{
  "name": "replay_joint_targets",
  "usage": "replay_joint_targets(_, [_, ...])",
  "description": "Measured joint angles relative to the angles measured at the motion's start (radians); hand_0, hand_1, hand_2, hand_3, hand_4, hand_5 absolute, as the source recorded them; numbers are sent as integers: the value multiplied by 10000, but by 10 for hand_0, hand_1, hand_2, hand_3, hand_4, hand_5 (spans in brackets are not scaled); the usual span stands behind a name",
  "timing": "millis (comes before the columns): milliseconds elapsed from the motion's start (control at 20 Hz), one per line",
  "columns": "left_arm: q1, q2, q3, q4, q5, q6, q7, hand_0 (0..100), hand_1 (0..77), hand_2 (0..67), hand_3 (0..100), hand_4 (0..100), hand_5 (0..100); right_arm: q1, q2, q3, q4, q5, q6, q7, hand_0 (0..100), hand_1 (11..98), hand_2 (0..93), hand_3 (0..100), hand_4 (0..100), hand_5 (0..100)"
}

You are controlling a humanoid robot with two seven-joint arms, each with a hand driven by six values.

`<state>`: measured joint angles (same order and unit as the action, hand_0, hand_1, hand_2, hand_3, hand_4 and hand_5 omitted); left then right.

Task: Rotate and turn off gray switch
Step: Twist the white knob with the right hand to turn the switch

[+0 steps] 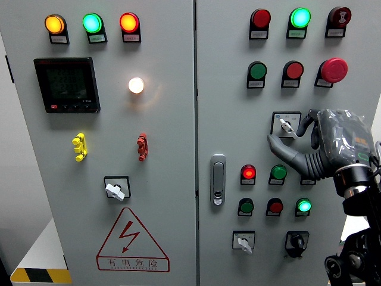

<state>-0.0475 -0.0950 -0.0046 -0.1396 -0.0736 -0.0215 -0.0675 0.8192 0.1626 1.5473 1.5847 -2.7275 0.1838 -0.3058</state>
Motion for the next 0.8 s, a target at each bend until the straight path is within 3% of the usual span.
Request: replay_joint_targets(800, [0,4,0,0,1,0,0,0,0,132,183,95,118,198,-2,-195,-263,1,-205,-99,108,307,678,981,782,1000])
